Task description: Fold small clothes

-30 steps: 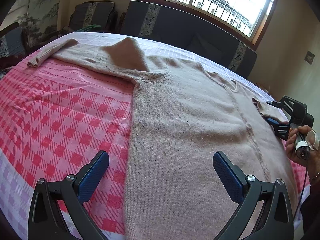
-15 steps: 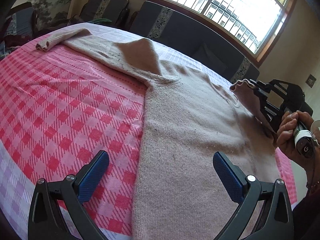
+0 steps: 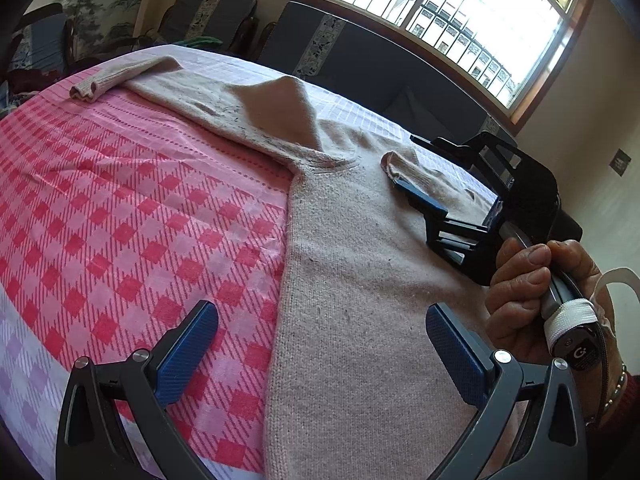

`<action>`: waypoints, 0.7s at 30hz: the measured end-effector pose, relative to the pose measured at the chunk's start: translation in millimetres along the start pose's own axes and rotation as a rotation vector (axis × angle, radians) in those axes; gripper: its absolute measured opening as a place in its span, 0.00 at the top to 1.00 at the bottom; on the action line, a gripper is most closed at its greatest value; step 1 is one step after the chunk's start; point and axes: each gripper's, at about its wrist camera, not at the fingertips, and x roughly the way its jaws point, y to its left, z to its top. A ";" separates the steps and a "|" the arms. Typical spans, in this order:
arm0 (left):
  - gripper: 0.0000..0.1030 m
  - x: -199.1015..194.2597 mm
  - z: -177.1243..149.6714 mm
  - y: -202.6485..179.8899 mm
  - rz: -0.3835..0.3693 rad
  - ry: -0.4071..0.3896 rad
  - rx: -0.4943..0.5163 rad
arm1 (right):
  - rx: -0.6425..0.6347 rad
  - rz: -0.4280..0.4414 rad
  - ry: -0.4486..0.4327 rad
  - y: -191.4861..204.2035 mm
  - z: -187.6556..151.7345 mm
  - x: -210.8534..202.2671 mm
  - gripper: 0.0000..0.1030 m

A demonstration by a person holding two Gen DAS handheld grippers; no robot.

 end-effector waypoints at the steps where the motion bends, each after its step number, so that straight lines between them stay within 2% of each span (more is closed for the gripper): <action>1: 0.00 0.6 0.4 -0.4 0.001 0.001 0.001 | -0.025 0.002 0.020 4.2 -4.7 -3.2 0.51; 4: 0.00 1.3 0.8 -0.6 -0.002 0.002 0.003 | -0.144 -0.029 0.084 23.5 -21.9 -20.3 0.41; 7: 0.00 2.7 5.1 -3.1 -0.037 0.029 0.024 | -0.285 -0.096 0.074 32.0 -44.9 -65.7 0.41; 9: 0.00 1.6 17.8 -10.2 -0.070 0.057 0.040 | -0.399 -0.212 -0.027 33.8 -54.9 -111.8 0.41; 11: 0.00 3.8 36.6 -18.9 -0.137 0.084 0.041 | -0.506 -0.334 -0.166 37.3 -56.1 -161.7 0.41; 13: 0.00 15.6 58.2 -30.5 -0.153 0.114 0.064 | -0.624 -0.524 -0.322 42.8 -56.8 -204.4 0.41; 14: 0.00 25.0 68.2 -35.7 -0.157 0.137 0.073 | -0.659 -0.594 -0.373 43.6 -56.0 -220.0 0.41; 15: 0.01 36.0 77.7 -40.3 -0.164 0.165 0.065 | -0.664 -0.620 -0.397 40.3 -55.8 -233.2 0.41; 17: 0.03 56.5 93.4 -46.6 -0.213 0.187 0.039 | -0.627 -0.606 -0.431 27.2 -52.0 -258.3 0.41; 19: 0.09 79.1 107.2 -52.3 -0.221 0.200 0.008 | -0.594 -0.588 -0.449 12.6 -49.5 -273.3 0.41; 21: 0.27 108.9 117.4 -57.0 -0.220 0.264 -0.008 | -0.562 -0.580 -0.445 -0.7 -46.9 -277.4 0.40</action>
